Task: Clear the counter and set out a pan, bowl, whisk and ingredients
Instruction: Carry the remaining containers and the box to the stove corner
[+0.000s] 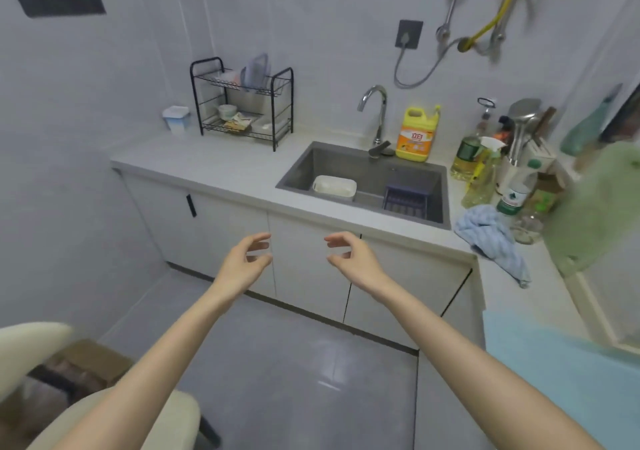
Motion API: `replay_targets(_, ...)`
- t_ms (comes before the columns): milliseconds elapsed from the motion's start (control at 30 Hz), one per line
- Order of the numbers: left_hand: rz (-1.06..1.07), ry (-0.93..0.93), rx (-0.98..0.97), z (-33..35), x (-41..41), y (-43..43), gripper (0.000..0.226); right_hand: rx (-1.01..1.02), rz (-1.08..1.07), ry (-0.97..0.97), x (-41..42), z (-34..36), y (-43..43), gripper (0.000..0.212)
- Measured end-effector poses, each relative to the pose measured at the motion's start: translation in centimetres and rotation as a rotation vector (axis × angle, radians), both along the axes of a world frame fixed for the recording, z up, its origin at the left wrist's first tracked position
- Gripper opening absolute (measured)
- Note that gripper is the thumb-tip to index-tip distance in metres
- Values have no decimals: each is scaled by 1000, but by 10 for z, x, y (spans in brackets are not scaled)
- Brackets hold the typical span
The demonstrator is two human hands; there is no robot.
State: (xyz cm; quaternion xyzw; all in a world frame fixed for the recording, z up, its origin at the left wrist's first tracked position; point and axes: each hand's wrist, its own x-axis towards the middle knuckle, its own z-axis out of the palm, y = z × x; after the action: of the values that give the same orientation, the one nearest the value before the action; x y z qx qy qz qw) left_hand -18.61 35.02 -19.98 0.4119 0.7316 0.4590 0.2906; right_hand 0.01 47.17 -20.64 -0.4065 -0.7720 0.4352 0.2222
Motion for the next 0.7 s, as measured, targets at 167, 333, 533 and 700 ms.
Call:
replay_targets(167,162,8,6,2,-72,32,38,10,110,13,-82,7,52,34)
replay_targets(333,266,0,11,-6,-142,64,39,15,163,26,-162,4,96,33)
replay_targets(533,298,-15,26,-14,-259,125,41,-5,210,28,-282,-1,161,34)
replay_targets(700,313,-20,49,-4,-363,181,41,-35,196,33,-389,6,218,33)
